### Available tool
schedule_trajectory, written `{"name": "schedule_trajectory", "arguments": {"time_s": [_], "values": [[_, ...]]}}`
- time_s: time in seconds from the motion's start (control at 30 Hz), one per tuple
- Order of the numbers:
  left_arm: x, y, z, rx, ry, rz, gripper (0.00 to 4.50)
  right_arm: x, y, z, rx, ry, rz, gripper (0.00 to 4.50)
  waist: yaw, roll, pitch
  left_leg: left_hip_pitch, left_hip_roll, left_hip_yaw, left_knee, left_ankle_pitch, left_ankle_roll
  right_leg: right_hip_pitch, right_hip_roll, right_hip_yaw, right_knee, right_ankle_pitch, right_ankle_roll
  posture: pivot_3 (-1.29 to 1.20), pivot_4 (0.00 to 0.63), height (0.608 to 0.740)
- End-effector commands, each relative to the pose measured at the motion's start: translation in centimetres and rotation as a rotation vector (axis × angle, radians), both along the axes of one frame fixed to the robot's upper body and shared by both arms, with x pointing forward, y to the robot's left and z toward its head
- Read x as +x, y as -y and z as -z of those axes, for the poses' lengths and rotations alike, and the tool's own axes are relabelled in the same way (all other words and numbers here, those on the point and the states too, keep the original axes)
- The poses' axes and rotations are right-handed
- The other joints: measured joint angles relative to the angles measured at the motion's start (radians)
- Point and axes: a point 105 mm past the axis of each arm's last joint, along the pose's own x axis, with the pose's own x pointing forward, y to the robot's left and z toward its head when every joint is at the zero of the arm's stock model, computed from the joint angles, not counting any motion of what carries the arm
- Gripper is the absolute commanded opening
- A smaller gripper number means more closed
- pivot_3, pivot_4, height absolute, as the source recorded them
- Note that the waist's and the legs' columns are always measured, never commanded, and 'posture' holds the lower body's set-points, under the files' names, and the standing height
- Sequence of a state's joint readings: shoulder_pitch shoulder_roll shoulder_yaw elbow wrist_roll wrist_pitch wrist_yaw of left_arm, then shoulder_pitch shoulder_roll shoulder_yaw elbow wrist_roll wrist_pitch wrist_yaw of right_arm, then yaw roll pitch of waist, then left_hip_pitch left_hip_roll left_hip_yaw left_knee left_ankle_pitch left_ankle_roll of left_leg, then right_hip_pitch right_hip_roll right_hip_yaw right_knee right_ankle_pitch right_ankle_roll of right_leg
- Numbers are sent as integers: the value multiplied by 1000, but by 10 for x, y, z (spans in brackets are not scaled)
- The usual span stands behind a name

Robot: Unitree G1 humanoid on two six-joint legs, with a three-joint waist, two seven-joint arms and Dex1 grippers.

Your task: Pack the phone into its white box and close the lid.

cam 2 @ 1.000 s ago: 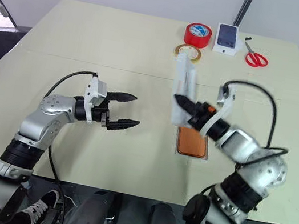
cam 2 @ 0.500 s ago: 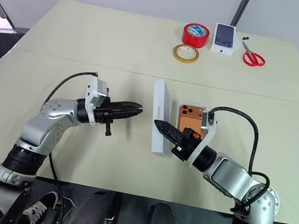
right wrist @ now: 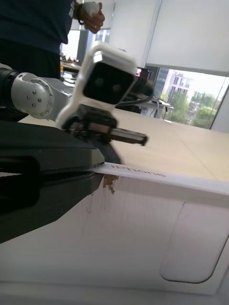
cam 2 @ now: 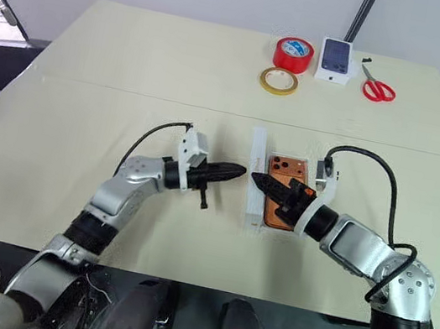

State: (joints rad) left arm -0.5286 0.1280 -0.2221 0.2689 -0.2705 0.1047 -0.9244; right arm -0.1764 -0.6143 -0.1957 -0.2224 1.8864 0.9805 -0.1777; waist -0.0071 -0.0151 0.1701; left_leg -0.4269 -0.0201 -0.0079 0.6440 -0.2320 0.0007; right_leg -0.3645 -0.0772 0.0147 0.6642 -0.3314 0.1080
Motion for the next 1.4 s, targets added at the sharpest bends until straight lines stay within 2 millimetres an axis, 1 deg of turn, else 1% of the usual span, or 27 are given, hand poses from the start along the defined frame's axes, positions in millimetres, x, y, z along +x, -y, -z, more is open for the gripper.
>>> {"name": "schedule_trajectory", "arguments": {"time_s": [0.03,0.07,0.1,0.13,0.2,0.27,0.3,0.33,0.4,0.47,0.5,0.53,0.57,0.63,0.67,0.7,0.8,0.83,0.9,0.93,1.0,1.07,1.13,1.17,1.27,1.4], "values": [[1,16,0,-19,7,28,0,10,32,-5,-60,47,119,941,2,0,0,0,0,0,1,0,1,0,0,0,0,0,0,0,150,740],[1,19,1,-18,3,37,0,11,35,-7,-67,65,123,1456,1,0,0,-1,0,0,2,-1,1,0,0,0,0,0,0,0,150,740],[0,24,3,-19,-3,50,0,13,45,-9,-141,103,145,1941,1,0,0,-1,-1,0,2,-1,2,0,0,0,-1,0,0,0,150,740],[-1,29,5,-20,-8,65,0,16,57,-12,-185,134,173,1941,1,0,0,-1,-1,1,2,-1,2,0,-1,0,-1,0,0,0,150,740],[-2,36,7,-19,-10,83,0,19,72,-17,-226,168,200,1941,3,0,0,-1,-1,1,2,-1,2,0,0,0,-1,0,0,0,150,740],[-2,46,11,-10,-15,93,0,20,91,-20,-314,208,227,1941,3,0,0,-1,-1,1,2,-1,2,0,0,0,-1,0,0,0,150,740],[-2,50,12,-10,-16,96,0,19,98,-22,-345,223,233,1941,6,0,0,-1,-1,1,2,-1,2,0,0,0,-1,0,1,0,150,740],[-1,56,12,-14,-24,98,0,20,106,-22,-414,247,244,1941,11,0,1,-1,-1,1,2,-1,2,0,0,0,-1,0,1,0,150,740],[-1,64,11,-11,-15,110,0,25,114,-24,-452,279,277,1941,13,0,1,-1,-1,1,2,-1,2,0,0,1,-1,0,1,0,150,740],[0,67,9,-12,-6,115,0,28,115,-27,-425,290,295,1941,13,-1,1,-1,-1,1,2,-1,2,-1,0,1,-1,0,1,0,150,740],[1,66,7,-11,12,111,0,29,113,-24,-474,312,286,1709,13,-1,1,-1,-1,1,2,-1,2,-1,0,1,-1,0,1,0,150,740],[1,65,5,-10,25,108,0,30,111,-22,-515,330,277,1427,13,-1,1,-1,0,1,2,-1,2,-1,0,1,-1,0,1,0,150,740],[2,62,2,-22,20,107,0,32,109,-19,-592,357,269,1131,13,0,1,-1,0,1,2,-2,2,-1,0,1,0,0,1,0,150,740],[5,54,-3,-40,9,97,0,34,107,-12,-716,409,248,208,13,0,1,-1,0,1,2,-1,2,-2,0,1,0,0,1,0,150,740],[6,47,-6,-38,12,85,0,35,105,-7,-812,451,230,37,13,0,1,-1,0,1,2,-1,2,-2,0,1,0,0,1,0,150,740],[7,39,-4,-13,11,79,0,36,102,-3,-840,478,213,37,12,0,1,-1,0,1,2,-1,2,-2,0,1,0,0,1,0,150,740],[8,22,17,155,-5,46,0,38,93,8,-957,552,141,37,13,0,0,-1,0,1,2,-1,2,-2,1,1,0,0,1,0,150,740],[10,18,20,190,43,20,0,39,90,10,-985,571,120,37,13,0,0,-1,0,1,2,-1,2,-2,1,1,0,0,1,0,150,740],[7,12,29,227,-13,23,0,47,94,15,-1086,607,125,37,14,0,0,-1,0,1,2,-1,2,-2,1,1,0,0,1,0,150,740],[6,10,32,244,-3,14,0,50,94,15,-1094,616,130,37,15,0,0,-1,0,1,2,-1,2,-2,0,1,0,0,1,0,150,740],[3,12,40,288,-31,34,0,55,94,14,-1094,626,146,37,21,0,1,-1,-1,1,3,-1,2,-1,0,0,0,0,1,0,150,740],[2,19,44,327,15,46,0,55,92,20,-1143,640,114,37,22,1,0,-1,-1,0,3,-1,2,0,-1,0,0,0,1,0,150,740],[2,25,46,347,30,58,0,55,92,21,-1136,643,120,37,24,0,0,-1,-2,0,3,-1,2,0,-1,0,-1,0,1,0,150,740],[3,28,45,339,36,57,0,55,92,20,-1120,637,129,37,23,0,0,-1,-2,0,3,-1,2,0,-2,0,-1,0,1,0,150,740],[9,40,39,288,5,48,0,53,93,24,-1161,642,101,37,23,1,0,-1,-2,0,3,-1,2,0,-2,0,-1,0,1,0,150,740],[8,58,36,259,-7,73,0,51,100,23,-1185,633,117,37,21,0,0,-1,-2,0,3,-2,2,0,-2,0,-1,0,1,0,150,740]]}}
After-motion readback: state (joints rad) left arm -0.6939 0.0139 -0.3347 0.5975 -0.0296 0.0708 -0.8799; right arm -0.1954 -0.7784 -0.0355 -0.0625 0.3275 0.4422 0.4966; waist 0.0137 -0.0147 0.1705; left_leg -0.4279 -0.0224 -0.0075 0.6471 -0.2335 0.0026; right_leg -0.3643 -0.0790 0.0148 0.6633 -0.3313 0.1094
